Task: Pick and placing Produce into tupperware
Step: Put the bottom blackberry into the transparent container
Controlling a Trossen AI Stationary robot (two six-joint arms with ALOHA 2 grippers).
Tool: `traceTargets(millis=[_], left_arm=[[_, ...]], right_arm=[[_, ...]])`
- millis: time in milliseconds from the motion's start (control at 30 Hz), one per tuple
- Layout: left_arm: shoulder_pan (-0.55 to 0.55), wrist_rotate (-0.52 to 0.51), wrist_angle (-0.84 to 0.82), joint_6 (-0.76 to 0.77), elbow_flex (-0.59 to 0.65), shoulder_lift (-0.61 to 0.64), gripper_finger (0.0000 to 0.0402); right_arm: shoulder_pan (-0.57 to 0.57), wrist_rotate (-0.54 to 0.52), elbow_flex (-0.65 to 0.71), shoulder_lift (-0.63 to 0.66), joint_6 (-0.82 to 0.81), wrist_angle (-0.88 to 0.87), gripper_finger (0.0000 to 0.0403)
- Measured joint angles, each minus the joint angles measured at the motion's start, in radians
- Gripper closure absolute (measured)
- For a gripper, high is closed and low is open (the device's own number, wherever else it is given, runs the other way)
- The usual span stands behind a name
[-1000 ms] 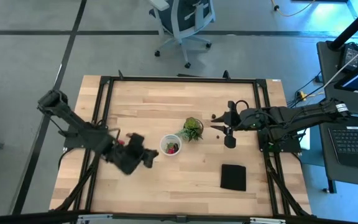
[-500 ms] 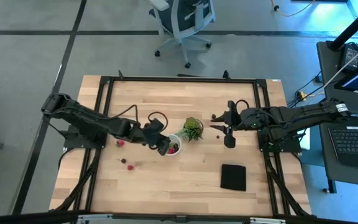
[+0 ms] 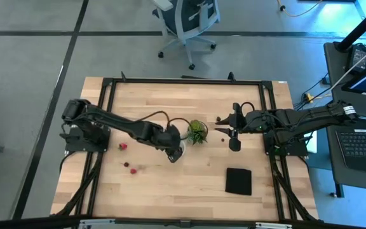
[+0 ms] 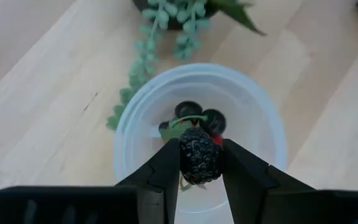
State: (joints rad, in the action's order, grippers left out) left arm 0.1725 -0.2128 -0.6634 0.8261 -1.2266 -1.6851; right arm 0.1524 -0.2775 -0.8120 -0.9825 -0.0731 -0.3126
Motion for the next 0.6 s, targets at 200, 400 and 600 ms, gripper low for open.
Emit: traceTargets(millis=[200, 400, 600], left_arm=[[-0.013, 0.031, -0.019, -0.022, -0.058, -0.066, 0.0307], [-0.032, 0.08, -0.029, -0.029, -0.076, -0.121, 0.0306], [-0.037, 0.103, -0.028, -0.027, -0.076, -0.13, 0.0293]], right_arm=[[0.0, 0.0, 0.0, 0.0, 0.003, -0.006, 0.0299], [0.0, 0.0, 0.0, 0.0, 0.006, -0.007, 0.0299], [0.0, 0.0, 0.0, 0.0, 0.005, -0.023, 0.0299]])
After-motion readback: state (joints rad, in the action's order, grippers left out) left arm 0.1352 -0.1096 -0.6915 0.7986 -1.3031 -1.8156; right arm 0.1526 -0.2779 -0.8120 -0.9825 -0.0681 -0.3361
